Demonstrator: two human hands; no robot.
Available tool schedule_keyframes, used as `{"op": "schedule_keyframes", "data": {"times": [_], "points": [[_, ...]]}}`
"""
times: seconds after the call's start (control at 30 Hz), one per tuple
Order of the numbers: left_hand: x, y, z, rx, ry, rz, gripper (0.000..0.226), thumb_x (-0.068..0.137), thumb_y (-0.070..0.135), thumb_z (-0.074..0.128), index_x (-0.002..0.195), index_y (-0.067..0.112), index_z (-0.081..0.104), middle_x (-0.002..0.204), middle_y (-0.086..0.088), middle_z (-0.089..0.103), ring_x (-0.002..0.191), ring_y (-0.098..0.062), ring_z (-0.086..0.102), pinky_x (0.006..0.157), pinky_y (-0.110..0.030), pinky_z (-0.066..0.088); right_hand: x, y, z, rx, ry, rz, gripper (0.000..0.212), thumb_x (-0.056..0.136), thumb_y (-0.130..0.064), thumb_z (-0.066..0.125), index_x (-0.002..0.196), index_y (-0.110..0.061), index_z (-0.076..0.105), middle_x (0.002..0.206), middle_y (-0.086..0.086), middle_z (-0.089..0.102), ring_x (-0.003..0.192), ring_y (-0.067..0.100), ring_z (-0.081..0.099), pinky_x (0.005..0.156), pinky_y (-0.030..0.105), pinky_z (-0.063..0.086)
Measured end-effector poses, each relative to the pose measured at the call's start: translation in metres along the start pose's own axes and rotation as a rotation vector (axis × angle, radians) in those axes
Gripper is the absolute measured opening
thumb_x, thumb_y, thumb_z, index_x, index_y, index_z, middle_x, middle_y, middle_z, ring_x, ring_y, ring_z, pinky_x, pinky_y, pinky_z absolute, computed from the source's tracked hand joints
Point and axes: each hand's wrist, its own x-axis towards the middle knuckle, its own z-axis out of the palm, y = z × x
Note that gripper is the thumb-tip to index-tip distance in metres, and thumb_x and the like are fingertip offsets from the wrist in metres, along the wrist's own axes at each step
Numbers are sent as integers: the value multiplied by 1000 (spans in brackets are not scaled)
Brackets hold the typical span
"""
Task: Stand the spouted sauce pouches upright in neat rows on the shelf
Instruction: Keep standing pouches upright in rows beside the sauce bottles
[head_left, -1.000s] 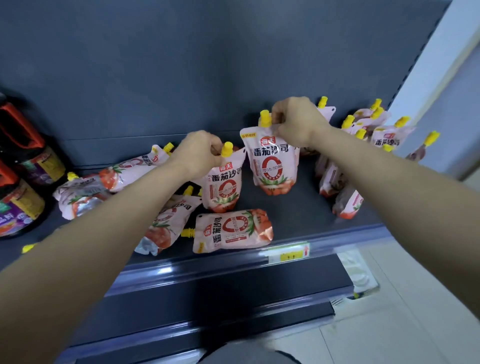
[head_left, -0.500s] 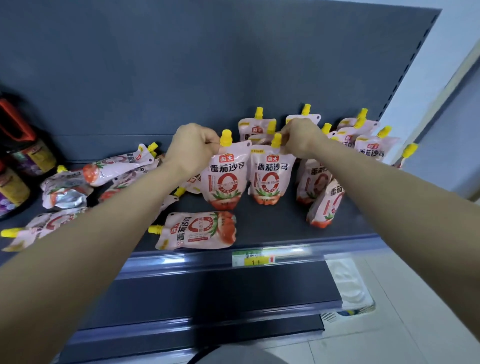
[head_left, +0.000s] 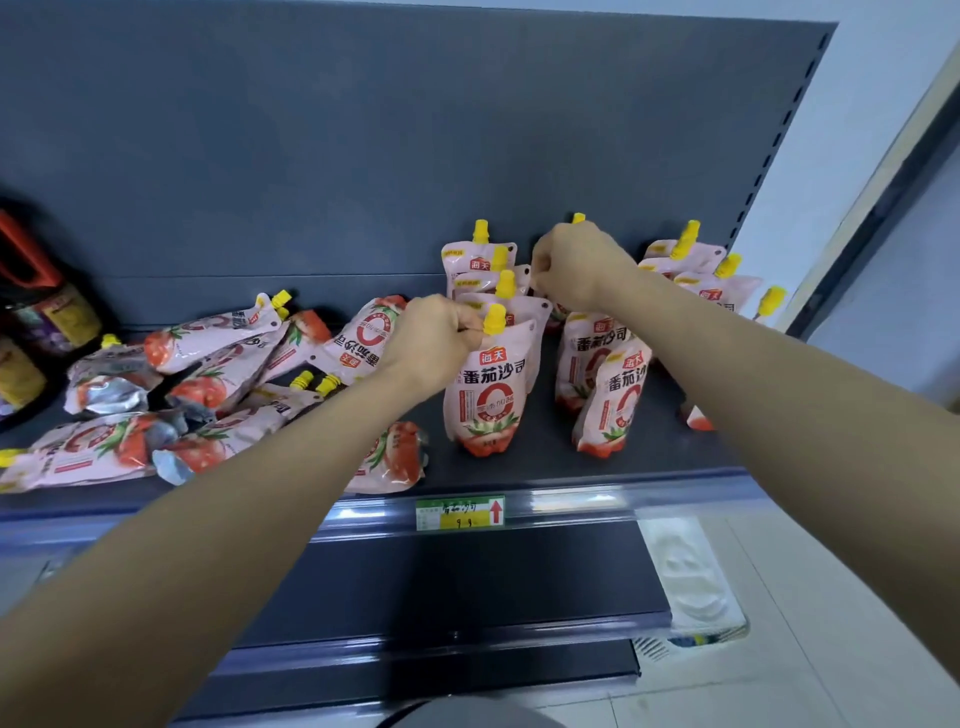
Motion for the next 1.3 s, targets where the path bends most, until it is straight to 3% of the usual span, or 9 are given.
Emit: {"op": "schedule_keyframes", "data": {"times": [0.07,0.13,0.33,0.53,0.7,0.83,1.03,1.17,1.3], "points": [[0,3,3,-22,1,-2,12,83,14,68,74,8,74,88,-7,74,92,-19,68,84,-37,55,-3,2,-1,-15,7,-19,23,85,-2,47,95,0,68,98,19,68,91,36,62,66,32,46],[-1,7,4,-14,-2,5,11,82,15,68,82,6,75,89,-8,74,87,-21,67,82,-40,55,-6,4,-2,-22,16,-29,25,85,-2,47,96,-1,68,97,18,69,89,36,64,67,33,49],[-3,14,6,18,-48,6,9,84,15,66,87,8,71,94,-7,71,84,-19,64,71,-30,48,-12,5,-7,-43,28,-64,23,86,-1,49,97,-2,70,95,17,70,87,34,66,65,30,47],[-10,18,-4,-19,-133,-5,19,83,22,68,99,12,69,101,0,71,96,-15,64,84,-31,52,-17,2,-11,-57,38,-106,24,87,-3,47,96,-3,69,97,17,69,87,34,65,71,35,52],[-13,27,-32,-64,5,-16,24,83,26,68,104,13,66,96,8,62,88,-8,58,74,-15,45,-20,-12,-21,-40,118,-158,22,89,-10,48,96,-7,68,99,17,68,88,36,63,75,39,54],[-21,19,-57,-23,115,-38,25,84,23,67,107,13,64,98,3,64,90,-11,61,80,-18,47,-20,-36,-28,-33,182,-267,21,92,-17,48,101,-11,66,100,15,69,91,36,62,76,38,51],[-50,-2,-91,197,187,-79,32,84,21,66,115,14,61,108,-1,64,96,-18,59,89,-29,46,-19,-79,-27,-153,133,-513,31,94,-31,53,117,-12,60,118,11,61,108,34,57,86,41,47],[-75,-15,-111,428,240,-87,39,82,23,67,118,11,58,115,-10,61,104,-29,58,90,-38,46,-19,-106,-19,-315,114,-664,34,94,-29,53,123,-11,58,122,13,58,113,35,54,90,44,45],[-98,-29,-118,618,193,-138,42,83,23,65,122,11,55,119,-13,58,109,-33,55,88,-41,46,-21,-131,-5,-430,100,-813,32,94,-18,52,124,-12,57,119,12,58,111,33,54,90,42,43]]}}
